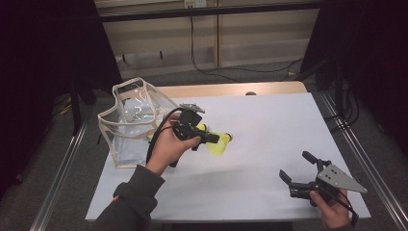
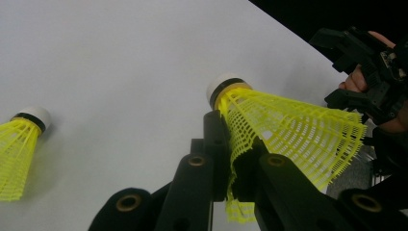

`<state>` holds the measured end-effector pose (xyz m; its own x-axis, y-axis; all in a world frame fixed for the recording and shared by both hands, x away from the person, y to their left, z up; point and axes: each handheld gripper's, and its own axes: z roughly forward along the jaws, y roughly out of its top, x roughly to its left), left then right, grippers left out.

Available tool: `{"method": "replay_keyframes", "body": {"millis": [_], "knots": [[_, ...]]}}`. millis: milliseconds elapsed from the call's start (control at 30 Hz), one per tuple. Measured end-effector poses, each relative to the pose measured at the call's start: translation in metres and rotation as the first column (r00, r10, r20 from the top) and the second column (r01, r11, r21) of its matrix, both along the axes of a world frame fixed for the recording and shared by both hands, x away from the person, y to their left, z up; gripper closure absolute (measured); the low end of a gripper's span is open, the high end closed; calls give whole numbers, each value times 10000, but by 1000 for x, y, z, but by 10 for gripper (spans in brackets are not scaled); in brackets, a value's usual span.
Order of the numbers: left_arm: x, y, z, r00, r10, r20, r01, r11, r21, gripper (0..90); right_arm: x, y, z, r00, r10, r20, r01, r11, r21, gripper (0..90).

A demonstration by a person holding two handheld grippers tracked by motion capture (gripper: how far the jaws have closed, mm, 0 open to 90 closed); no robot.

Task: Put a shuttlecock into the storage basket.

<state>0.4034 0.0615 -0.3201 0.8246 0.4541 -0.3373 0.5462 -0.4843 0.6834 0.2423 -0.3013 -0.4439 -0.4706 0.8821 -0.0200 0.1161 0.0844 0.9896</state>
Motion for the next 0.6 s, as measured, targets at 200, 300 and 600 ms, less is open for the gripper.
{"method": "replay_keyframes", "body": {"millis": [200,300,600], "knots": [[1,4,4,10000,37,-25,-37,10000,53,874,0,0,0,10000,-18,-11,18,10000,17,12],[1,6,5,9999,119,-63,-118,9999,42,874,0,0,0,10000,-18,-12,18,10000,26,12],[4,9,10,9998,195,-11,-195,9998,27,874,0,0,0,10000,-20,7,20,10000,11,11]]}}
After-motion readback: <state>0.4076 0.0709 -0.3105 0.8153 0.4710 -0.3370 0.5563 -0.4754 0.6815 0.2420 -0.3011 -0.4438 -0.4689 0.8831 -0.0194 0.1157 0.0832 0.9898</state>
